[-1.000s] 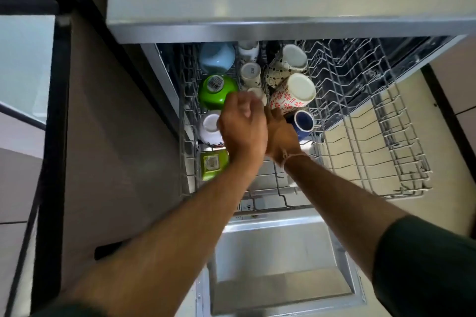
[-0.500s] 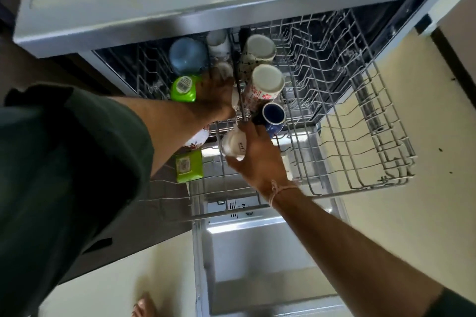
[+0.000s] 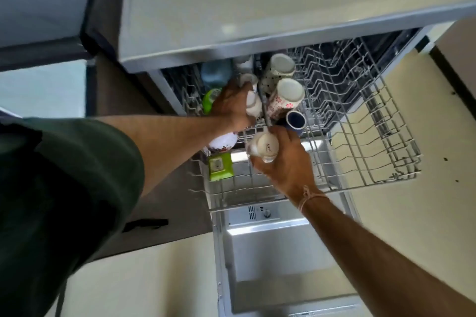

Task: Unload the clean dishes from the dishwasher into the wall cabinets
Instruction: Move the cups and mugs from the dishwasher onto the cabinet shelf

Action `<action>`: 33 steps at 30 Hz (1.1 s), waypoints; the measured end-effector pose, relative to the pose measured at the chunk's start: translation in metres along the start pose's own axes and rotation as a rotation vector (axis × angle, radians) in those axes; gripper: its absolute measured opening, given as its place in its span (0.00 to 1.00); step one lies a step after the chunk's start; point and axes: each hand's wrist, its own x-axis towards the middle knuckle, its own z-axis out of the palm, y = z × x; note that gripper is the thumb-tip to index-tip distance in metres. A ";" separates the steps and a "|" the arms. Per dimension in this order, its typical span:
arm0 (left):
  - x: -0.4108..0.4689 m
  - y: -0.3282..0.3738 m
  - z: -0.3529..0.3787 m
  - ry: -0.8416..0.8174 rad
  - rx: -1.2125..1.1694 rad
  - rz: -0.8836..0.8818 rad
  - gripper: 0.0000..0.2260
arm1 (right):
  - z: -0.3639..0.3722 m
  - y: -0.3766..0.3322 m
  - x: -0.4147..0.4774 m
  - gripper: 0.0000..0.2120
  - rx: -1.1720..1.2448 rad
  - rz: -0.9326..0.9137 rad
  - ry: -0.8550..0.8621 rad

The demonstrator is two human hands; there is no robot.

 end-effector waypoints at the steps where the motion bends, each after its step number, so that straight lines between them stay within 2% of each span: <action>1: -0.014 0.001 -0.011 -0.004 -0.014 0.000 0.38 | -0.006 -0.012 -0.003 0.34 -0.011 0.010 0.005; 7: -0.102 -0.020 -0.090 0.072 -0.171 0.011 0.34 | -0.047 -0.106 -0.029 0.34 -0.117 0.032 0.052; 11: -0.154 -0.050 -0.150 0.140 -0.221 0.083 0.31 | -0.061 -0.185 -0.048 0.35 -0.152 0.016 0.072; 14: -0.190 -0.072 -0.197 0.217 -0.238 0.144 0.31 | -0.063 -0.242 -0.058 0.35 -0.152 -0.023 0.108; 20: -0.244 -0.141 -0.265 0.284 -0.290 0.123 0.31 | -0.042 -0.343 -0.072 0.35 -0.145 -0.060 0.131; 27: -0.246 -0.253 -0.245 0.259 -0.294 0.029 0.38 | 0.042 -0.401 -0.067 0.36 -0.060 -0.062 0.006; 33: -0.198 -0.321 -0.196 0.202 -0.384 -0.061 0.32 | 0.127 -0.392 -0.021 0.36 -0.004 0.038 -0.084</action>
